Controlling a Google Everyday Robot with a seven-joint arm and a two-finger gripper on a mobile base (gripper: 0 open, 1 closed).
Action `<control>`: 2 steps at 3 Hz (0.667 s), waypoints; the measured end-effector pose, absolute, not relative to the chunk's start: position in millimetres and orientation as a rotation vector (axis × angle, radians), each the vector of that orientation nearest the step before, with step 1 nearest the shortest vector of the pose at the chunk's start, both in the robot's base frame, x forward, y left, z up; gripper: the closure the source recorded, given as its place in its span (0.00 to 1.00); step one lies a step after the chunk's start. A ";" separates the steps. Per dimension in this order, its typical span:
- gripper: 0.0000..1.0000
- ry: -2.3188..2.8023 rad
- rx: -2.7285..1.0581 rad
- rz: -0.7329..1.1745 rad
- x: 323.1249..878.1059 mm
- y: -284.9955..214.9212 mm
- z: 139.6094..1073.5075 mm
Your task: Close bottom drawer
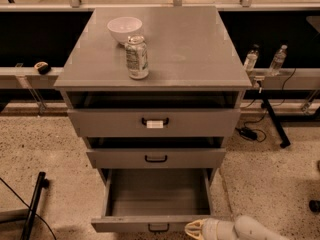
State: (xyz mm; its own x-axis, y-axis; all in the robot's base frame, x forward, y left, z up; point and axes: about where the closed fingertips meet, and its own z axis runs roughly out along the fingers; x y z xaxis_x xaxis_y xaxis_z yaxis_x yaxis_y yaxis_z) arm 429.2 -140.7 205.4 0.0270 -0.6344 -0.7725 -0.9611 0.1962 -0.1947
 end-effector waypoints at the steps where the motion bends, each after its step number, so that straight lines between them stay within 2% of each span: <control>1: 1.00 1.702 -1.550 0.515 434.1 -135.5 189.6; 2: 1.00 1.704 -1.538 0.450 453.2 -130.5 182.1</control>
Offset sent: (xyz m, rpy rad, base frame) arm 0.0374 0.0106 -0.0270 -0.0805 -0.0597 -0.0306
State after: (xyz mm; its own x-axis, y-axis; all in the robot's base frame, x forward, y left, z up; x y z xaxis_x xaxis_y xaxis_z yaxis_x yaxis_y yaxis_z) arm 453.2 -130.5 182.1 0.0377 -0.6738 -0.7380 -0.9502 0.2045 -0.2352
